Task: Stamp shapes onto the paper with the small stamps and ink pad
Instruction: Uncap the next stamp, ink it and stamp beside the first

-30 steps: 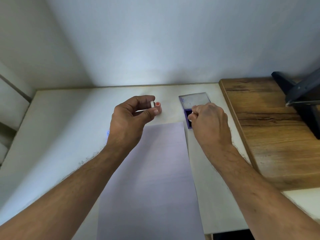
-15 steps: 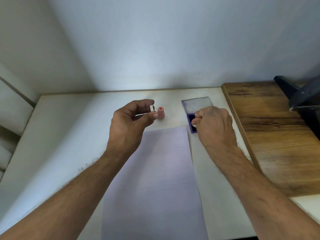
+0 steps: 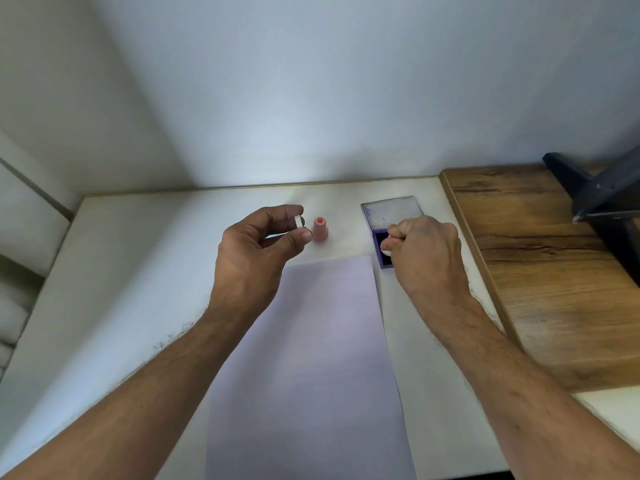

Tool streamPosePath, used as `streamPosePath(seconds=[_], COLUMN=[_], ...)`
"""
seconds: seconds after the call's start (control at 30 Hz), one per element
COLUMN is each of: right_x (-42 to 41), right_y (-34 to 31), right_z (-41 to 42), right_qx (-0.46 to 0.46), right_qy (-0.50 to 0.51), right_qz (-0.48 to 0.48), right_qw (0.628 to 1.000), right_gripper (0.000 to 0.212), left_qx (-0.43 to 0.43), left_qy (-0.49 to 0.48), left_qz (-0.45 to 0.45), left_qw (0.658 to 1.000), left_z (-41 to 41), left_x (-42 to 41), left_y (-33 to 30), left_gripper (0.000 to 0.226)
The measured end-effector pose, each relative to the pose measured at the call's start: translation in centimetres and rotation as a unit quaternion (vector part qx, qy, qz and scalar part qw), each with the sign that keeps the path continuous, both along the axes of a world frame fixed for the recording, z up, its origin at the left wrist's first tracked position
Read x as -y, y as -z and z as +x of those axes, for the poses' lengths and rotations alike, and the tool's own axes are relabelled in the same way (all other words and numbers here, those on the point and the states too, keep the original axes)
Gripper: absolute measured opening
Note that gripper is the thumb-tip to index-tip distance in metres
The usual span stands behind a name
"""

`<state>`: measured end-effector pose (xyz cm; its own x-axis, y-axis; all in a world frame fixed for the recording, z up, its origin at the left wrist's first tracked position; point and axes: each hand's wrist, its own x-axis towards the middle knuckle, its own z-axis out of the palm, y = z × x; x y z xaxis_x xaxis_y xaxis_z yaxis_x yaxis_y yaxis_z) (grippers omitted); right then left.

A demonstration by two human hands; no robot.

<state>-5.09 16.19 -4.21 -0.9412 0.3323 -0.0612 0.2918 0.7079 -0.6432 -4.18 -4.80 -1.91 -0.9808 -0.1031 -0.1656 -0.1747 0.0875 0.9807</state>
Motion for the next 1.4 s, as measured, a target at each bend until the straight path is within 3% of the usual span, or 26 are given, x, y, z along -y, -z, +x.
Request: streamPosePath(seconds=[0.23,0.97,1.1,1.17,1.3,1.4], right_x=[-0.2,-0.8,-0.6,0.6,4.4,7.1], right_y=[-0.2,-1.9,-2.7,-3.2,-3.4,-2.8], right_z=[-0.2,-0.4,-0.9,-1.0,-0.7,-0.1], right_qx=[-0.01,0.002,-0.036,-0.038,-0.002,0.038], right_qy=[0.005,0.011,0.058,0.068,0.053,0.05], right_qz=[-0.033,0.001,-0.096,-0.198,-0.423,-0.501], right_qw=[0.999,1.0,0.993,0.977,0.905,0.863], right_gripper=[0.021,0.021,0.024,0.024,0.013,0.011], left_qx=[-0.001,-0.019,-0.032,-0.036,-0.039,-0.037], left_qy=[0.0,-0.006,-0.015,-0.019,-0.033,-0.051], left_qz=[-0.005,0.025,0.045,0.051,0.04,0.01], left_qw=[1.0,0.999,0.998,0.998,0.998,0.998], left_z=[0.0,-0.4,-0.6,-0.8,-0.9,-1.1], left_x=[0.0,2.7,3.8,4.5,5.5,6.4], left_y=[0.0,0.2,-0.1,-0.2,0.1,0.5], left_gripper=[0.028,0.028,0.028,0.027,0.023,0.021])
